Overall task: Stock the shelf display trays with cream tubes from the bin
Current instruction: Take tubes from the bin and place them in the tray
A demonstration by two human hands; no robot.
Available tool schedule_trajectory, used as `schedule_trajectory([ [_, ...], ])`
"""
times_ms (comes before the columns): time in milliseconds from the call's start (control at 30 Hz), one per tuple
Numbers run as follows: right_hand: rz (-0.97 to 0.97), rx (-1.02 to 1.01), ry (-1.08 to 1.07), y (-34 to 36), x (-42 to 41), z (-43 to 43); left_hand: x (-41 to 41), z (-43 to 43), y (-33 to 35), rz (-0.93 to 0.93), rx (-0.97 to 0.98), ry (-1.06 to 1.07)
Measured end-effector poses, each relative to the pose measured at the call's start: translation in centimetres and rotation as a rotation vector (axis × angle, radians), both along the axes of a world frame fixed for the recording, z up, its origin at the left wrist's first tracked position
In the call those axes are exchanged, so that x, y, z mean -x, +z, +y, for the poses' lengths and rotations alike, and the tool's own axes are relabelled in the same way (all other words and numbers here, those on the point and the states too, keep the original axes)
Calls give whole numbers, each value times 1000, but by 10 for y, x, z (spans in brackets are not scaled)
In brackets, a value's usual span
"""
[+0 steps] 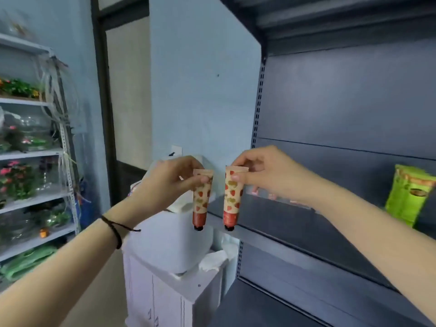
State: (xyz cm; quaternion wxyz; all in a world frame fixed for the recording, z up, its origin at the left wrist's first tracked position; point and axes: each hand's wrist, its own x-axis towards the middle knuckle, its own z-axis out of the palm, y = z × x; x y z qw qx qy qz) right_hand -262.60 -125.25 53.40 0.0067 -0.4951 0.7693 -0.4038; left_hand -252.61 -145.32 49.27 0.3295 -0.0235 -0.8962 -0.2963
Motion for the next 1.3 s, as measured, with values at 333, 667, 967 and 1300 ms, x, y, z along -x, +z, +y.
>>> schedule_trajectory([
  [333, 96, -70, -272, 75, 76, 134, 134, 121, 82, -60, -79, -349],
  [667, 199, -253, -493, 73, 164, 223, 275, 225, 82, -183, -114, -515],
  [967, 246, -388, -544, 68, 226, 240, 369, 275, 46, -317, -112, -475],
  [1300, 232, -488, -541, 57, 284, 233, 426, 282, 21, -293, 61, -374],
])
